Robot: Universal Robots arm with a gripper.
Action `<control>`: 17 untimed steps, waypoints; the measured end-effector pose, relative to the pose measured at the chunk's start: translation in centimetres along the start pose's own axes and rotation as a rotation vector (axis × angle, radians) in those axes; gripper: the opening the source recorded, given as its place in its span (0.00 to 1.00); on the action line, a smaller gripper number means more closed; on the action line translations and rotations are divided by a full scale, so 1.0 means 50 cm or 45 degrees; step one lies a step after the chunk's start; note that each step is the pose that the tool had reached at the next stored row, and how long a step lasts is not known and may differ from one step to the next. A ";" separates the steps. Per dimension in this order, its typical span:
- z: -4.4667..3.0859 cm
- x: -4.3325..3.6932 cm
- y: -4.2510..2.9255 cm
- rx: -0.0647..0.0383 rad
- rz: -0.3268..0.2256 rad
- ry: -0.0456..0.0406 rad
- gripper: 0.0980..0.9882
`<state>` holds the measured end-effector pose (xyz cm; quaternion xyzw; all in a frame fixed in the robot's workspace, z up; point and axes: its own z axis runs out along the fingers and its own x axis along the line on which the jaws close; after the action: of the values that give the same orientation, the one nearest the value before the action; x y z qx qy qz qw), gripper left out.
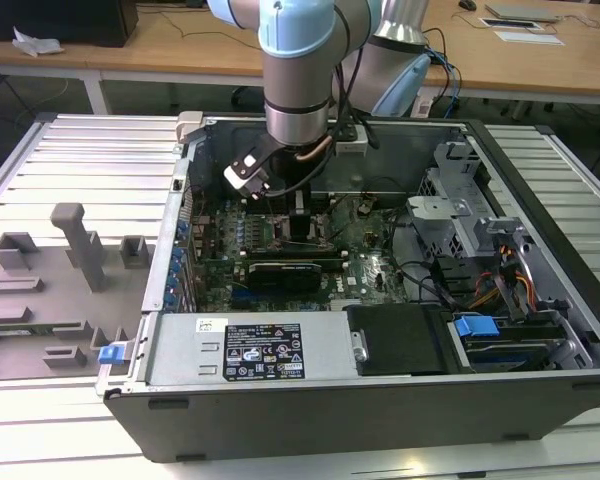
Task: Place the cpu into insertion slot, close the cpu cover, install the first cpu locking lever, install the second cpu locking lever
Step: 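Place the cpu into insertion slot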
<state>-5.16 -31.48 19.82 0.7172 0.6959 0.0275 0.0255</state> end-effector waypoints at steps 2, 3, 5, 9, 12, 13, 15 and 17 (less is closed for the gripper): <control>0.000 0.000 0.000 0.000 0.000 0.000 0.50; 0.000 0.000 0.000 0.000 0.000 0.000 0.50; 0.000 0.000 0.000 0.000 0.000 0.000 0.50; -0.004 0.000 0.001 0.000 0.000 0.000 0.59; -0.016 0.000 0.002 0.000 0.000 0.000 0.59; -0.019 0.000 0.002 0.000 0.000 0.000 0.59; -0.025 0.000 0.002 0.000 0.000 0.000 0.59; -0.025 0.000 0.002 0.000 0.000 0.001 0.59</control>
<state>-5.13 -31.47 21.09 0.7172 0.6959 0.0279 0.0255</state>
